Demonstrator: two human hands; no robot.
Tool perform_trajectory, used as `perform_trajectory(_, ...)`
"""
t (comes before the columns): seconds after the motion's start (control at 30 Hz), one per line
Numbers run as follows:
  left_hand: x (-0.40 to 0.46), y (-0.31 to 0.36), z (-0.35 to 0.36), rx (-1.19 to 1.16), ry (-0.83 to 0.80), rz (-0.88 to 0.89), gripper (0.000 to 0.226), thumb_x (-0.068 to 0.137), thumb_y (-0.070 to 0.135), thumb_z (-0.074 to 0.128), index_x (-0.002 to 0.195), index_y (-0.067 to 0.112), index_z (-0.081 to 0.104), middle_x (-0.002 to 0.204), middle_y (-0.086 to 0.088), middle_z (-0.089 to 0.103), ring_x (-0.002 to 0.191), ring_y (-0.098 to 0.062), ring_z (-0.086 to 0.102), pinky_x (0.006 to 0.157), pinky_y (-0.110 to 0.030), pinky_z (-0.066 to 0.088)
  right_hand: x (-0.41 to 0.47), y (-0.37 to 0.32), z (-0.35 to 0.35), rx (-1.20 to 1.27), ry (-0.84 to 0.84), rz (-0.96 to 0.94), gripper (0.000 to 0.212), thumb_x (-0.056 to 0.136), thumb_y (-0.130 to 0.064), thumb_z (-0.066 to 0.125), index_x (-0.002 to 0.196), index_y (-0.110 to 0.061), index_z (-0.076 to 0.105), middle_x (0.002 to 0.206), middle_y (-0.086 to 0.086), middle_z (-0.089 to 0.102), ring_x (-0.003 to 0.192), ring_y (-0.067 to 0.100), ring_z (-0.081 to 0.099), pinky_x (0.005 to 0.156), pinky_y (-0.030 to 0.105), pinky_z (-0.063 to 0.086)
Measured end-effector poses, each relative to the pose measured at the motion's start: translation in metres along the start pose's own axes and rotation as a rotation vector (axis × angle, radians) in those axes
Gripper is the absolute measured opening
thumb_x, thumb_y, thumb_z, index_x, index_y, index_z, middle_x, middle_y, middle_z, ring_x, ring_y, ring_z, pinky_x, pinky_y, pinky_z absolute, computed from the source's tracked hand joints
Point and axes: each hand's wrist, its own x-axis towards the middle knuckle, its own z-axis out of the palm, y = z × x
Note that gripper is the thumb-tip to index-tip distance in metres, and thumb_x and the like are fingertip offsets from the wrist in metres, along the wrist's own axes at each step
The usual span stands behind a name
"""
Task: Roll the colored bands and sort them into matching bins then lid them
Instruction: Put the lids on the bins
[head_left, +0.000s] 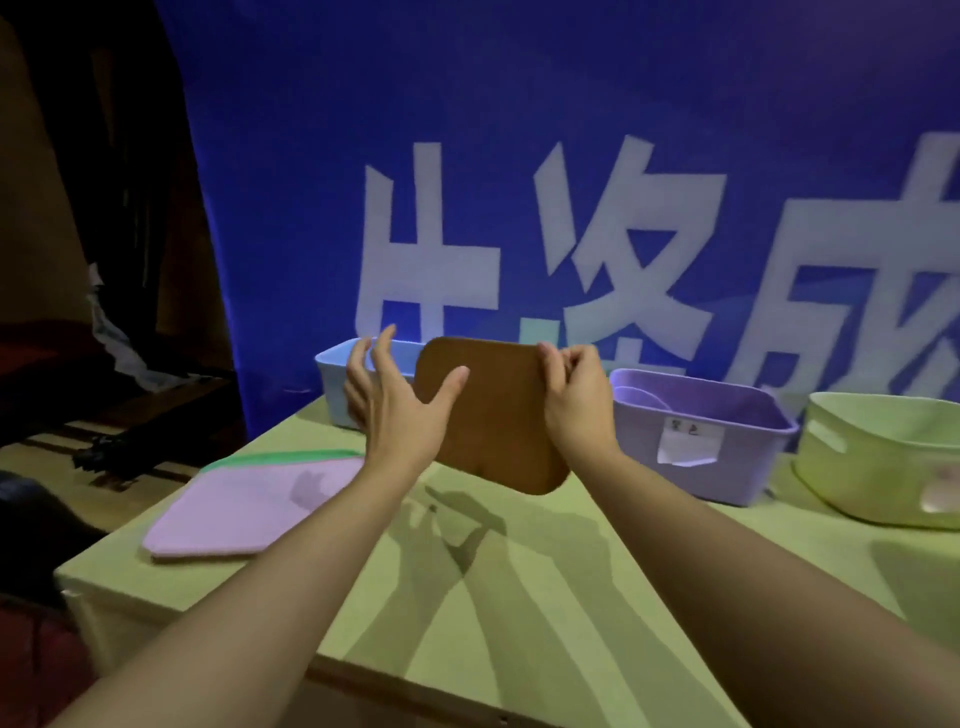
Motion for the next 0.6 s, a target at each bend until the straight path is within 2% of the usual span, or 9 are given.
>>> perform_trajectory(0.07, -0.012, 0.026, 0.027, -0.143, -0.034, -0.303, 0.105, 0.080, 0.063, 0.076, 0.157, 0.027, 0.015, 0.163, -0.009, 0.011, 0.150, -0.033, 0.014, 0.119, -0.051, 0.024, 0.013, 0.008, -0.030, 0.054, 0.109, 0.087, 0.035, 0.107, -0.048, 0.044, 0.102, -0.014, 0.050, 0.086, -0.002, 0.058, 0.076, 0.012, 0.055, 0.061, 0.029, 0.039)
perform_trajectory(0.13, -0.024, 0.047, 0.057, -0.246, -0.104, -0.530, 0.114, 0.076, 0.064, 0.080, 0.157, 0.021, 0.012, 0.160, -0.016, 0.019, 0.149, -0.035, 0.019, 0.119, -0.051, 0.028, 0.026, 0.016, -0.061, 0.107, 0.226, 0.176, 0.039, 0.107, -0.049, 0.041, 0.104, -0.012, 0.051, 0.091, 0.001, 0.060, 0.082, 0.018, 0.056, 0.067, 0.033, 0.039)
perform_trajectory(0.17, -0.030, 0.056, 0.073, -0.324, -0.152, -0.592, 0.118, 0.073, 0.063, 0.082, 0.156, 0.020, 0.010, 0.157, -0.017, 0.027, 0.145, -0.034, 0.028, 0.117, -0.048, 0.032, 0.032, 0.021, -0.077, 0.118, 0.274, 0.217, 0.041, 0.107, -0.050, 0.040, 0.103, -0.011, 0.052, 0.092, 0.003, 0.060, 0.086, 0.021, 0.056, 0.069, 0.035, 0.038)
perform_trajectory(0.23, -0.044, 0.073, 0.104, -0.597, -0.246, -0.674, 0.126, 0.067, 0.060, 0.088, 0.156, 0.028, 0.005, 0.148, -0.010, 0.046, 0.127, -0.030, 0.053, 0.108, -0.049, 0.047, 0.042, 0.030, -0.112, 0.128, 0.338, 0.264, 0.044, 0.106, -0.052, 0.041, 0.098, -0.010, 0.053, 0.086, 0.003, 0.059, 0.082, 0.023, 0.055, 0.062, 0.035, 0.035)
perform_trajectory(0.3, -0.055, 0.093, 0.129, -0.800, -0.242, -0.679, 0.116, 0.070, 0.052, 0.090, 0.154, 0.031, 0.011, 0.135, -0.002, 0.056, 0.105, -0.018, 0.064, 0.097, -0.051, 0.057, 0.052, 0.038, -0.152, 0.105, 0.376, 0.274, 0.047, 0.105, -0.053, 0.045, 0.094, -0.009, 0.058, 0.077, 0.000, 0.057, 0.076, 0.021, 0.053, 0.058, 0.034, 0.030)
perform_trajectory(0.43, -0.066, 0.135, 0.162, -0.740, -0.182, -0.495, 0.095, 0.077, 0.056, 0.083, 0.151, 0.029, 0.031, 0.127, 0.002, 0.060, 0.107, -0.019, 0.062, 0.102, -0.042, 0.050, 0.068, 0.051, -0.246, 0.031, 0.363, 0.225, 0.057, 0.101, -0.054, 0.053, 0.086, -0.002, 0.069, 0.073, 0.004, 0.062, 0.072, 0.021, 0.056, 0.066, 0.034, 0.040)
perform_trajectory(0.5, -0.065, 0.153, 0.179, -0.759, -0.282, -0.458, 0.084, 0.077, 0.057, 0.083, 0.146, 0.028, 0.045, 0.117, 0.004, 0.065, 0.102, -0.016, 0.065, 0.101, -0.040, 0.051, 0.074, 0.056, -0.290, 0.001, 0.330, 0.216, 0.053, 0.100, -0.053, 0.057, 0.085, -0.004, 0.071, 0.072, 0.004, 0.064, 0.067, 0.018, 0.056, 0.066, 0.035, 0.043)
perform_trajectory(0.57, -0.070, 0.170, 0.202, -0.738, -0.486, -0.437, 0.080, 0.068, 0.060, 0.086, 0.136, 0.028, 0.058, 0.120, 0.000, 0.071, 0.104, -0.020, 0.069, 0.098, -0.044, 0.056, 0.079, 0.060, -0.325, -0.044, 0.321, 0.223, 0.050, 0.099, -0.054, 0.059, 0.089, -0.008, 0.073, 0.073, 0.003, 0.065, 0.065, 0.015, 0.056, 0.062, 0.034, 0.043)
perform_trajectory(0.6, -0.075, 0.181, 0.214, -0.717, -0.589, -0.403, 0.069, 0.072, 0.055, 0.087, 0.129, 0.027, 0.062, 0.119, -0.001, 0.073, 0.103, -0.021, 0.071, 0.092, -0.042, 0.058, 0.083, 0.065, -0.339, -0.066, 0.328, 0.229, 0.051, 0.098, -0.055, 0.059, 0.090, -0.007, 0.074, 0.073, 0.003, 0.065, 0.065, 0.015, 0.056, 0.061, 0.034, 0.043)
